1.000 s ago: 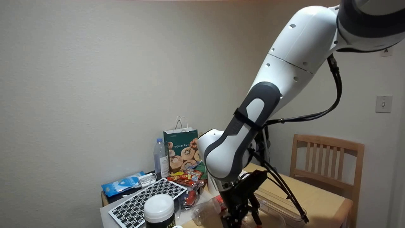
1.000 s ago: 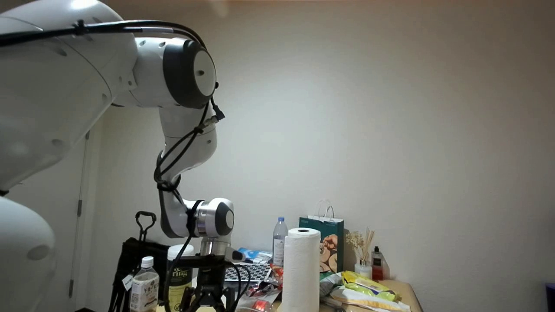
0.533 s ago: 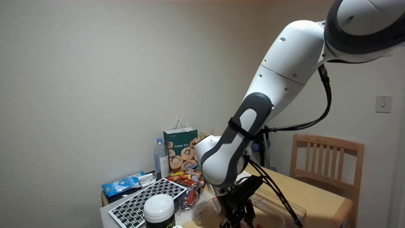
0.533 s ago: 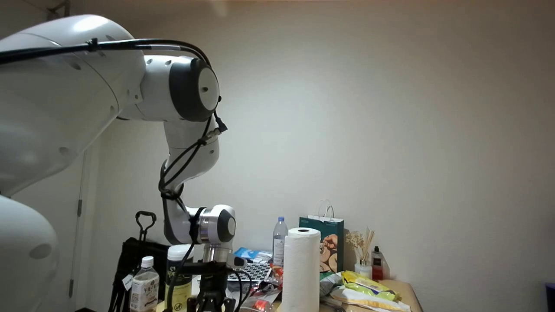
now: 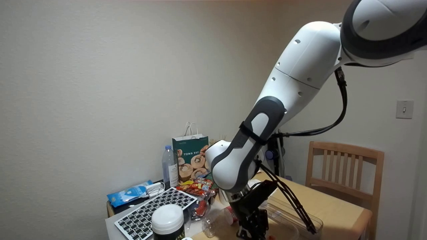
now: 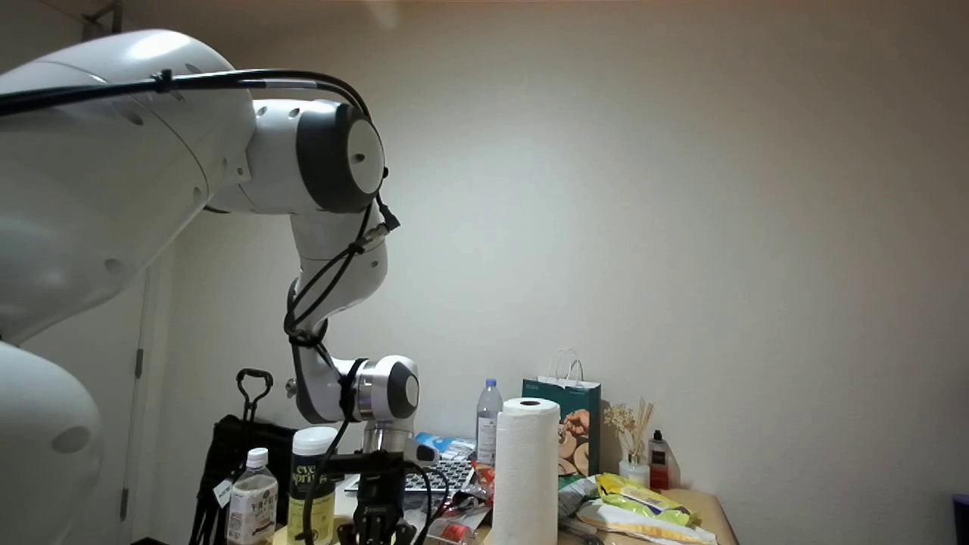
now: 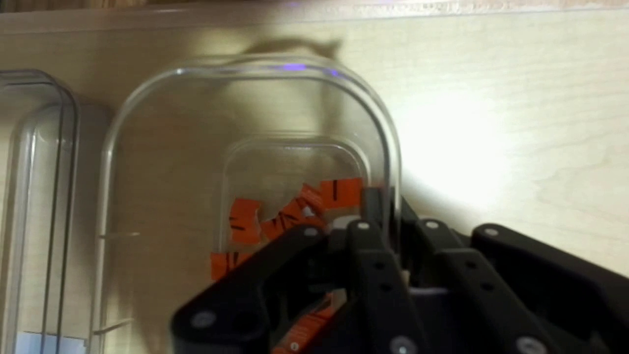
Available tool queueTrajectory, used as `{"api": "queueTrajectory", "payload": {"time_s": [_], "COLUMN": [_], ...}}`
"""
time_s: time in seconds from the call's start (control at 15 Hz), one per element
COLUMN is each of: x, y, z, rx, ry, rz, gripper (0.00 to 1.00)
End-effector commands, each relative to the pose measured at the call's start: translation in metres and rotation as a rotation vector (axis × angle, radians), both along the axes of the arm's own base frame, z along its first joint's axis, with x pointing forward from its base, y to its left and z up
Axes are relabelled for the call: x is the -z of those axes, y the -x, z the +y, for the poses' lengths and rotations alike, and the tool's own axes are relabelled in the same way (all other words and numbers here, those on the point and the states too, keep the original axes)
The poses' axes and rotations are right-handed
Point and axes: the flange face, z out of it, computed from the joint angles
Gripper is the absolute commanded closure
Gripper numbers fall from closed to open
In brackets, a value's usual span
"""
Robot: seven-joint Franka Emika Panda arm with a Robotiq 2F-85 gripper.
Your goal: Pour the contents from the container on the left to the container on the right
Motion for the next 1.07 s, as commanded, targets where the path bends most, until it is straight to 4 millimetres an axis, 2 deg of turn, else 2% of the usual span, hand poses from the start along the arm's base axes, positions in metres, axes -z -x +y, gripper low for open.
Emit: {"api": "queueTrajectory", "payload": {"time_s": [0.0, 0.27, 0.6, 0.8, 1.0], "x": [-0.02, -0.038, -0.065, -0.073, -0.07], "y": [0.005, 0.01, 0.018, 0.022, 0.029], "z": [-0.01, -0.02, -0.03, -0.041, -0.062], "rx": [0.011, 0.002, -0.008, -0.037, -0.133], "ry": [0.055, 0.118, 0.117, -0.016, -0.134], "rz": [0.03, 0.081, 0.131, 0.113, 0.064], "gripper": [0.95, 0.94, 0.94, 0.94, 0.95]}}
